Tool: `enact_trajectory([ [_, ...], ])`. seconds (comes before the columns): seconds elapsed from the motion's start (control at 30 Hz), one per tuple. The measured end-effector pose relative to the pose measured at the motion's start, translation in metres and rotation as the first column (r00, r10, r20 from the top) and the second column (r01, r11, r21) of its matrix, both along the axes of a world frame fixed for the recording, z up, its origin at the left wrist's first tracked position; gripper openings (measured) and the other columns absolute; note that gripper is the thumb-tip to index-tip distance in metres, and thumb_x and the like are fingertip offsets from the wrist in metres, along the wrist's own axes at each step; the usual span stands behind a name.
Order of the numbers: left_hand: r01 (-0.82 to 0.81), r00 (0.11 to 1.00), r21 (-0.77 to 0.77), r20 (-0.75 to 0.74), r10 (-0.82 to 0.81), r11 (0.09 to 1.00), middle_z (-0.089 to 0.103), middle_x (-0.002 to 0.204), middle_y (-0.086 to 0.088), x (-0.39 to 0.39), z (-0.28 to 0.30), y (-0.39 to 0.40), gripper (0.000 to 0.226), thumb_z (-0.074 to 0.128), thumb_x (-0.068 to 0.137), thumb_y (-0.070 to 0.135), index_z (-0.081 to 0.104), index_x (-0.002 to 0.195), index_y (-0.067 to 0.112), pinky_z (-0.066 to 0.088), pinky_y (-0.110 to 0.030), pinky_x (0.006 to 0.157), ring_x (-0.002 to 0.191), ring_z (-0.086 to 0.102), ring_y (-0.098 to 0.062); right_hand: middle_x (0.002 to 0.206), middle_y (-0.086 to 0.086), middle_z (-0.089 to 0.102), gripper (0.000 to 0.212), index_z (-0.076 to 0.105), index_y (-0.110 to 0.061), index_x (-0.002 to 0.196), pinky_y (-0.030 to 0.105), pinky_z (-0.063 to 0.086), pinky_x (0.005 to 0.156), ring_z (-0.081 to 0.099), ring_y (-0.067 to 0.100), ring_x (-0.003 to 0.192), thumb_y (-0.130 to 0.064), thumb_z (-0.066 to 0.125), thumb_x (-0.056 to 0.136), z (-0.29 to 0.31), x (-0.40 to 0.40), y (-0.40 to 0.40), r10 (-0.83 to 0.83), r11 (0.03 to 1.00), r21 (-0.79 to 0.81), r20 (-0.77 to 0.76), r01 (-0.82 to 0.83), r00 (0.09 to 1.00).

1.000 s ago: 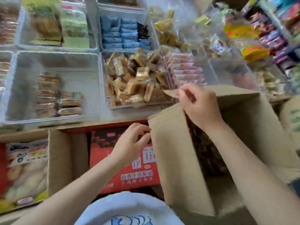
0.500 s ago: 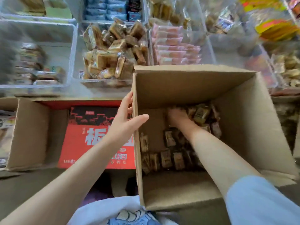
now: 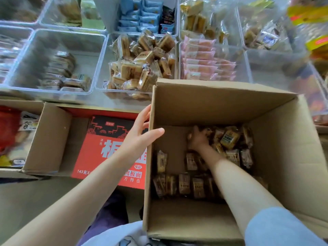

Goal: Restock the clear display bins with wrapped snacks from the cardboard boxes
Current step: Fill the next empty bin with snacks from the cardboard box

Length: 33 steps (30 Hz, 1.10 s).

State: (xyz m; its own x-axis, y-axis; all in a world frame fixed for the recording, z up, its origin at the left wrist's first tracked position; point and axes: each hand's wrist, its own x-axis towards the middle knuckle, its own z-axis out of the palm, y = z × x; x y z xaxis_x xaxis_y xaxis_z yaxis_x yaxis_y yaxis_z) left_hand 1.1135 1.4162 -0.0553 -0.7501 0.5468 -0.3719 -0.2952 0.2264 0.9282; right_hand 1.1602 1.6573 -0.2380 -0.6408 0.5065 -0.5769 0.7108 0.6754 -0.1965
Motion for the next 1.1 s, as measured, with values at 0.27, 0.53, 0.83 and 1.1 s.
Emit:
enact_trajectory([
  [0.27,0.029,1.000,0.011,-0.002,-0.029,1.000,0.045,0.147,0.018,0.000,0.006,-0.002,0.080,0.066,0.078,0.044,0.030,0.149,0.053,0.049,-0.019,0.088,0.133,0.048,-0.009,0.095,0.009,0.062,0.013,0.053,-0.019,0.089,0.025,0.045,0.054,0.063,0.022,0.074,-0.007,0.056,0.093,0.085,-0.002,0.021,-0.168,0.953,-0.279,-0.168,0.116,0.971],
  [0.53,0.149,0.988,-0.010,-0.035,-0.150,0.989,0.036,0.151,0.024,-0.015,0.003,-0.012,0.083,0.066,0.078,0.052,0.024,0.149,0.055,0.045,-0.036,0.105,0.138,0.040,-0.007,0.151,0.018,0.042,0.072,0.028,-0.005,0.152,0.033,0.037,0.106,0.044,0.032,0.137,-0.029,0.065,0.096,0.025,-0.025,-0.012,-0.113,0.980,-0.168,-0.020,0.108,0.993],
  [0.83,0.068,0.997,-0.009,-0.043,-0.068,0.998,0.041,0.150,0.021,-0.009,-0.004,-0.007,0.092,0.065,0.066,0.058,0.028,0.149,0.052,0.047,-0.028,0.102,0.136,0.041,-0.002,0.126,0.013,0.067,0.042,0.065,-0.013,0.128,0.042,0.048,0.102,0.061,0.031,0.119,-0.031,0.072,0.090,0.002,-0.051,-0.050,0.074,0.911,-0.392,-0.159,-0.132,0.984],
  [1.1,0.112,0.993,-0.022,-0.038,-0.112,0.994,0.034,0.155,0.022,-0.012,-0.005,-0.009,0.086,0.068,0.075,0.053,0.024,0.149,0.055,0.043,-0.023,0.093,0.141,0.035,-0.005,0.100,0.011,0.071,0.032,0.056,-0.012,0.125,0.029,0.053,0.064,0.065,0.023,0.080,-0.030,0.061,0.098,0.202,-0.020,0.001,-0.058,0.568,-0.818,-0.151,-0.092,0.987],
])
